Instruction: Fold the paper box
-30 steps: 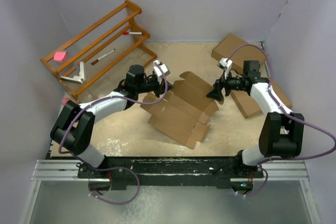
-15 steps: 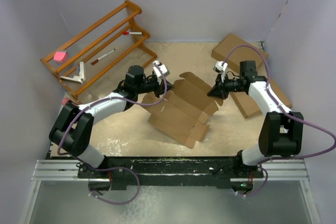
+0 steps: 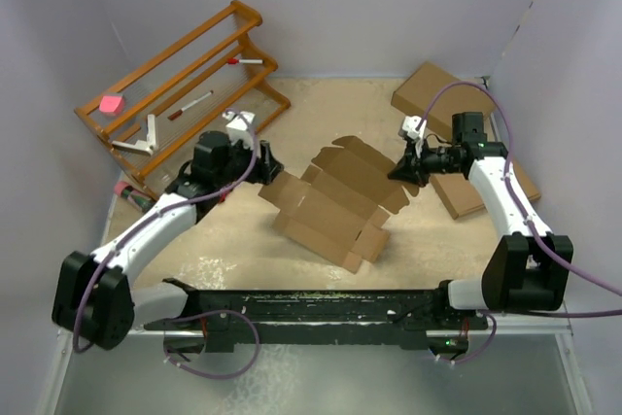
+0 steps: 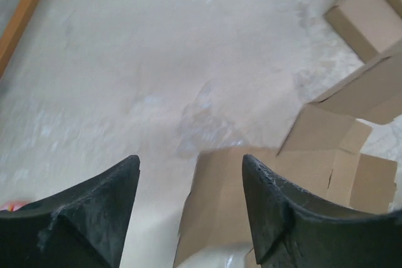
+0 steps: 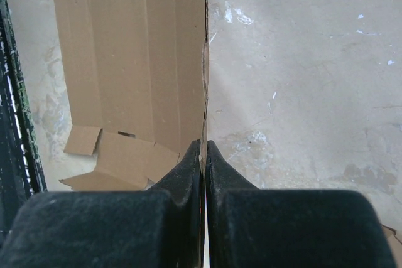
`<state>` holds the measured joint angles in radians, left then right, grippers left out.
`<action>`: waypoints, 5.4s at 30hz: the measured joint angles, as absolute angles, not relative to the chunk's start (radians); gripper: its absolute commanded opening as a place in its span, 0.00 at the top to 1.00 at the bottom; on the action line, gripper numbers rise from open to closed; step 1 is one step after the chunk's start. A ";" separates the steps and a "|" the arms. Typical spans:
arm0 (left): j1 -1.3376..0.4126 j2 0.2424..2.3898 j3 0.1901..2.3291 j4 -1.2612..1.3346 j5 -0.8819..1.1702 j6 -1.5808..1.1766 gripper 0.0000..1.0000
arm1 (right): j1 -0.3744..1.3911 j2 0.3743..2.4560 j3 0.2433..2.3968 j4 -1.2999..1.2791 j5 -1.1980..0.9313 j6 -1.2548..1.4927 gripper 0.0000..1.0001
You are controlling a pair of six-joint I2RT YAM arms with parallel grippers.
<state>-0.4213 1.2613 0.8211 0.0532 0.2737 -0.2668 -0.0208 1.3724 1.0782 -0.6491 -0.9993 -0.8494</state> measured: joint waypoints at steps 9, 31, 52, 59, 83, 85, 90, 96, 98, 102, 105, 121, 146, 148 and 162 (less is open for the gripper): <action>-0.287 0.999 0.719 -0.163 0.113 -0.429 0.35 | -0.023 1.373 1.081 -0.701 -1.014 -0.912 1.00; -0.282 1.134 0.515 0.024 0.373 -0.506 0.42 | -0.041 1.373 1.092 -0.760 -1.039 -0.981 1.00; -0.282 0.728 0.432 -0.090 0.311 -0.615 0.43 | -0.054 1.339 1.165 -0.771 -1.024 -0.953 1.00; -0.282 0.632 0.431 -0.092 0.392 -0.645 0.41 | -0.054 1.342 1.275 -0.805 -1.002 -0.958 1.00; -0.281 1.094 1.305 -0.104 0.891 -0.015 0.15 | -0.054 1.312 1.679 -1.201 -1.048 -1.118 1.00; -0.281 1.124 1.306 -0.104 0.925 0.032 0.18 | -0.053 1.286 1.680 -1.217 -1.055 -1.120 1.00; -0.265 1.242 1.365 -0.146 1.017 0.126 0.31 | -0.053 1.248 1.685 -1.256 -1.073 -1.140 1.00; -0.250 1.369 1.420 -0.147 1.230 0.131 0.34 | -0.053 1.250 1.684 -1.281 -1.093 -1.161 1.00; -0.251 1.401 1.413 -0.146 1.286 0.118 0.34 | -0.053 1.250 1.684 -1.284 -1.097 -1.167 1.00; -0.251 1.414 1.329 -0.066 1.346 0.040 0.33 | -0.053 1.250 1.682 -1.287 -1.110 -1.176 1.00; -0.257 1.414 1.270 0.030 1.368 -0.044 0.33 | -0.052 1.250 1.682 -1.289 -1.119 -1.180 1.00; -0.356 1.453 1.261 0.134 1.383 -0.113 0.32 | -0.048 1.262 1.673 -1.289 -1.149 -1.189 1.00; -0.412 1.457 1.260 0.049 1.379 -0.081 0.27 | -0.046 1.264 1.671 -1.280 -1.144 -1.189 1.00; -0.420 1.457 1.259 0.041 1.372 -0.075 0.26 | -0.046 1.266 1.671 -1.277 -1.144 -1.189 1.00; -0.448 1.457 1.228 0.027 1.247 -0.060 0.46 | -0.046 1.272 1.671 -1.252 -1.144 -1.178 1.00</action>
